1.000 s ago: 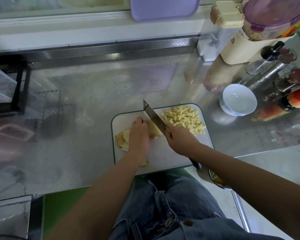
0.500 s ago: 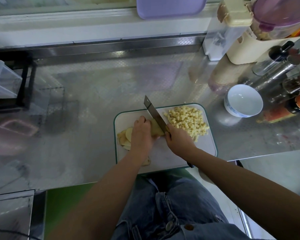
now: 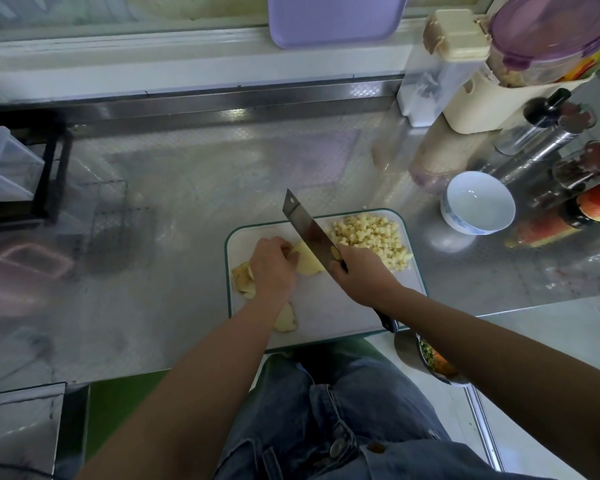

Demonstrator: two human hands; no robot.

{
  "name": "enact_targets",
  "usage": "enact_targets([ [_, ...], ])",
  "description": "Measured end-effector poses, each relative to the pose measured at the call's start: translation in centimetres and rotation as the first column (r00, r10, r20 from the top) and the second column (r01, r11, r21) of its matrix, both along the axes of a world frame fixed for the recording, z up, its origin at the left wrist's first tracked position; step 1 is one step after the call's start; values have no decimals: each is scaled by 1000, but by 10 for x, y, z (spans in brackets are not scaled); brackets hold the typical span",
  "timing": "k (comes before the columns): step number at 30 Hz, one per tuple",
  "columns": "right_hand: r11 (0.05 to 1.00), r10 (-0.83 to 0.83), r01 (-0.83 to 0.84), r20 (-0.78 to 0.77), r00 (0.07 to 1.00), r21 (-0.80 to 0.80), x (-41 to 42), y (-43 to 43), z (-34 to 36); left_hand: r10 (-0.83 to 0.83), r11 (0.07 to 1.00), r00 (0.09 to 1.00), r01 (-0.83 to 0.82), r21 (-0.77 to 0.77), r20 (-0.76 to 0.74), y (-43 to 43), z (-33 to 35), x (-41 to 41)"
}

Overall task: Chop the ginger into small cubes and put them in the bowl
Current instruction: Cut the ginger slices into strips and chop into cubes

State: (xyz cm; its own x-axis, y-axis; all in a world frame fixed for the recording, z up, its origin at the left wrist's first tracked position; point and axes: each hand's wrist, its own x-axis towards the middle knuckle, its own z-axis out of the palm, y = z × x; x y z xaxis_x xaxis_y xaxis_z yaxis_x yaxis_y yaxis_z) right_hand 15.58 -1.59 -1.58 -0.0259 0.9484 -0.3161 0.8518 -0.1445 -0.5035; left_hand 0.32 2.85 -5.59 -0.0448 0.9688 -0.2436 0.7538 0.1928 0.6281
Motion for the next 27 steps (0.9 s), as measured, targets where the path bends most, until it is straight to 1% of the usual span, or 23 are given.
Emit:
enact_targets([
  [4, 999, 0, 2, 46, 999, -43, -3, -3, -3, 57, 998, 998, -57, -2, 19, 3, 3, 2],
  [11, 996, 0, 6, 72, 997, -84, -15, -3, -12, 71, 997, 997, -71, -16, 42, 5, 6, 2],
  [15, 997, -17, 23, 76, 997, -80, -18, -2, -17, 67, 997, 997, -65, -29, 42, 7, 7, 1],
  [20, 999, -46, 48, 43, 998, -25, -17, -6, -23, 62, 996, 998, -61, -61, 15, 8, 6, 1],
  [23, 996, -87, 87, -24, 996, -2, -11, -5, -24, 74, 994, 997, -73, -83, 10, 6, 5, 1],
  [27, 997, -67, 68, -48, 997, 25, -5, -3, -17, 101, 989, 995, -97, -107, 26, 5, 3, -1],
])
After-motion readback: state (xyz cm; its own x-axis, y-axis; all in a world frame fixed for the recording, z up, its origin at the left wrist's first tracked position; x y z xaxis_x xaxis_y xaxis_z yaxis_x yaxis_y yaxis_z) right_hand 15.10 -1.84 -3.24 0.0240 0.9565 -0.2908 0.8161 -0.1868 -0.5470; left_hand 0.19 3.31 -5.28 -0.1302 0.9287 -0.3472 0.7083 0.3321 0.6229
